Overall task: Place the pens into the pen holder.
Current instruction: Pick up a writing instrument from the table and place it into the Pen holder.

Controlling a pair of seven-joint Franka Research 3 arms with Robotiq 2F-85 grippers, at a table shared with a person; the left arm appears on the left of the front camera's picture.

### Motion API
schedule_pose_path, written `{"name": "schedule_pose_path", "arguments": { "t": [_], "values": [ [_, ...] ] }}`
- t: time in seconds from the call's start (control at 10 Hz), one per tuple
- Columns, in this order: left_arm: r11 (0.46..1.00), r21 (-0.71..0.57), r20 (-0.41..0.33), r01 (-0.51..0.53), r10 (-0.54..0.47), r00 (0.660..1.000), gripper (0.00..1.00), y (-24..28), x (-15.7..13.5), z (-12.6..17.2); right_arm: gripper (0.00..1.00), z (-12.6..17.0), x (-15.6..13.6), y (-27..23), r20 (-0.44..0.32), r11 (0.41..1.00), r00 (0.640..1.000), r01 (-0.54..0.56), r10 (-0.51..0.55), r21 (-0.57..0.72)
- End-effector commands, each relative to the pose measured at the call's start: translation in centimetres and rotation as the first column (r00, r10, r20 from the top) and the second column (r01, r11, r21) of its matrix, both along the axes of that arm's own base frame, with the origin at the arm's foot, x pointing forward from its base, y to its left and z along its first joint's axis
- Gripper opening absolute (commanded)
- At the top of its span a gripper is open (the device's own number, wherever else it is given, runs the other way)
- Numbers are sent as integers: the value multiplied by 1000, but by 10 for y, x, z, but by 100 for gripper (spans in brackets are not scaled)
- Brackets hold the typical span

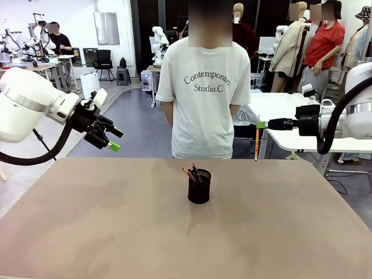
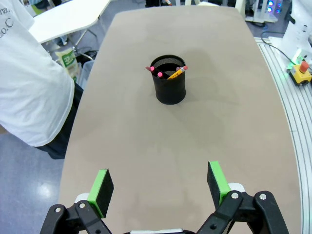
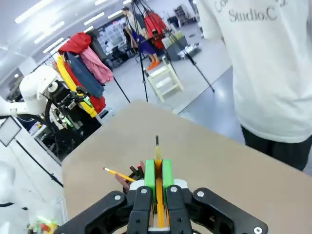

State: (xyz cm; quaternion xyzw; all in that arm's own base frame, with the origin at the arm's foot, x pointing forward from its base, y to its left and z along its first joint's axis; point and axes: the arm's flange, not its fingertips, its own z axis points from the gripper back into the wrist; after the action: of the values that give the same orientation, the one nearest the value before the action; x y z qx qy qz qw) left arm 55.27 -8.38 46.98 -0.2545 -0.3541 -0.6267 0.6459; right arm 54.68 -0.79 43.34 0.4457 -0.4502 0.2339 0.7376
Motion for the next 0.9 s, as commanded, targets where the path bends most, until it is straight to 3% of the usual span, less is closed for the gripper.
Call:
{"name": "schedule_pose_path", "arguments": {
  "t": [0.0, 0.1, 0.4, 0.8],
  "values": [
    [1000, -5, -5, 5, -5, 1000, 100, 1, -1, 2, 0, -7, -17, -2, 54, 999, 997, 47, -47, 9],
    [1000, -5, -5, 5, -5, 1000, 100, 1, -1, 2, 0, 0, 0, 0, 0, 1000, 1000, 0, 0, 0],
    [1000, -5, -5, 5, -5, 1000, 100, 1, -1, 2, 0, 0, 0, 0, 0, 1000, 1000, 0, 0, 0],
    [1000, -5, -5, 5, -5, 1000, 100, 1, -1, 2, 0, 7, -11, 39, 101, 996, 994, -47, 39, 77]
  ]
}}
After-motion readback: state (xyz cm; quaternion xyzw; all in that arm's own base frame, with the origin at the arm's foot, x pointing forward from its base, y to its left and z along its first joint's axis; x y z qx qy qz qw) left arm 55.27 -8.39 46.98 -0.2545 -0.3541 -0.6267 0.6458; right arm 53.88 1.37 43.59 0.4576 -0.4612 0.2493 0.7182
